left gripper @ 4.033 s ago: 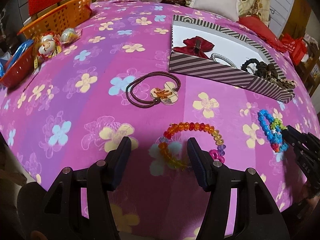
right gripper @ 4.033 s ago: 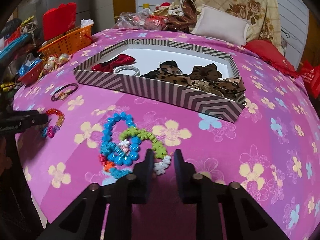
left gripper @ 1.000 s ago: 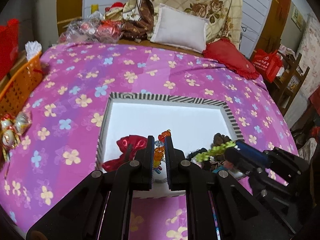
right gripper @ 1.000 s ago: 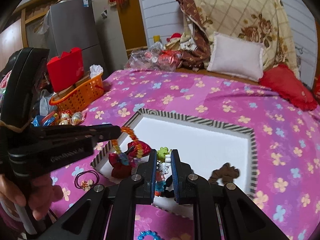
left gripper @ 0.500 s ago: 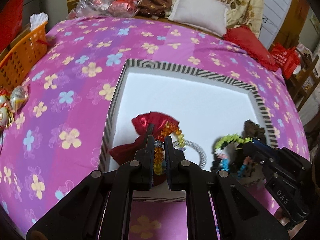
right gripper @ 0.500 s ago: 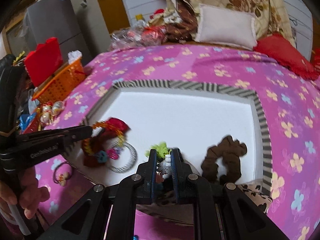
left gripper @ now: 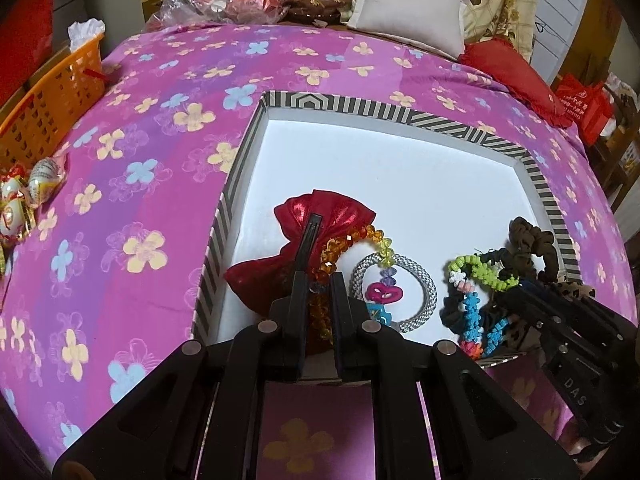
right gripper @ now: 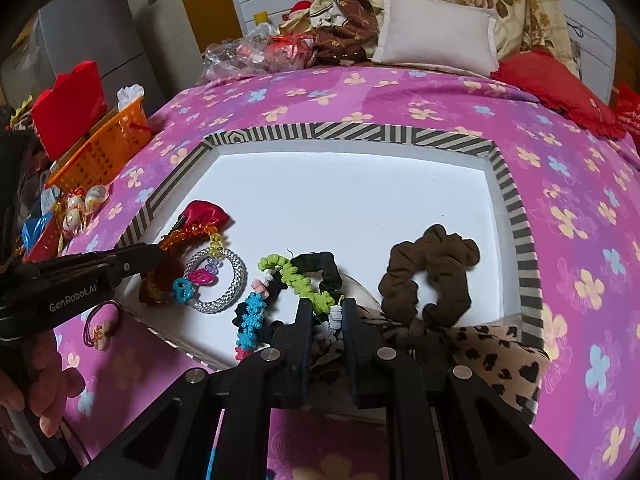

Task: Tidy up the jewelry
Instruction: 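Open the left tool on the orange bracelet while the right releases its bracelets in the box, then withdraw both tools and move toward the blue beaded bracelet and black hair tie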

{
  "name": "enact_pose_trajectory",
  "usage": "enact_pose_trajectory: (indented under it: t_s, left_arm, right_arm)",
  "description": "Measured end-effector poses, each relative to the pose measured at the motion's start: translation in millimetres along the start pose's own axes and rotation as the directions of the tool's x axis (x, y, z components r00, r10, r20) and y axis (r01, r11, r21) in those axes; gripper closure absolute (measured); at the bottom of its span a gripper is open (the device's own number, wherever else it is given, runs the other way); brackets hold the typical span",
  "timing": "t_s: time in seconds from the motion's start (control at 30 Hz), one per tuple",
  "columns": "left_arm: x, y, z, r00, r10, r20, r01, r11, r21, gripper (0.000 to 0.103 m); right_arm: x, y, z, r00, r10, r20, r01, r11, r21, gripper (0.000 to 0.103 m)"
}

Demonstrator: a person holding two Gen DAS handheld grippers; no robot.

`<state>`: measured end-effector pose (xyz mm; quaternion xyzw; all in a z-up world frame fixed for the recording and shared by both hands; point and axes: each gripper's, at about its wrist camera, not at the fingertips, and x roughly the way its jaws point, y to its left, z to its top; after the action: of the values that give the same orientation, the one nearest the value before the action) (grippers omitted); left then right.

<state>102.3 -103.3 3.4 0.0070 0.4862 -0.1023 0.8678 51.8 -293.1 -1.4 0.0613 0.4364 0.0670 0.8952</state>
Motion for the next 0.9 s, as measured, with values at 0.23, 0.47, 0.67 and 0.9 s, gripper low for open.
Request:
enact_pose_trajectory:
  t_s: [0.23, 0.47, 0.67, 0.9]
  left_arm:
    - [-18, 1, -3, 0.999, 0.004, 0.038, -0.004, 1.000, -0.004, 0.057]
    - [-55, 3, -16, 0.993, 0.024, 0.119, -0.024, 1.000, -0.003, 0.038]
    - [-77, 4, -43, 0.985, 0.055, 0.165, -0.058, 0.998, 0.011, 0.037]
    - [-87, 7, -81, 0.982, 0.080, 0.173, -0.084, 0.996, 0.013, 0.036]
  right_arm:
    - [-26, 4, -3, 0.998, 0.004, 0.065, -0.004, 1.000, 0.010, 0.056]
    - [-59, 15, -19, 0.994, 0.023, 0.110, -0.025, 1.000, 0.012, 0.056]
    - [-80, 29, -40, 0.991, 0.014, 0.134, -0.013, 1.000, -0.009, 0.051]
    - [-99, 42, -69, 0.988, 0.019, 0.154, -0.018, 1.000, -0.010, 0.041]
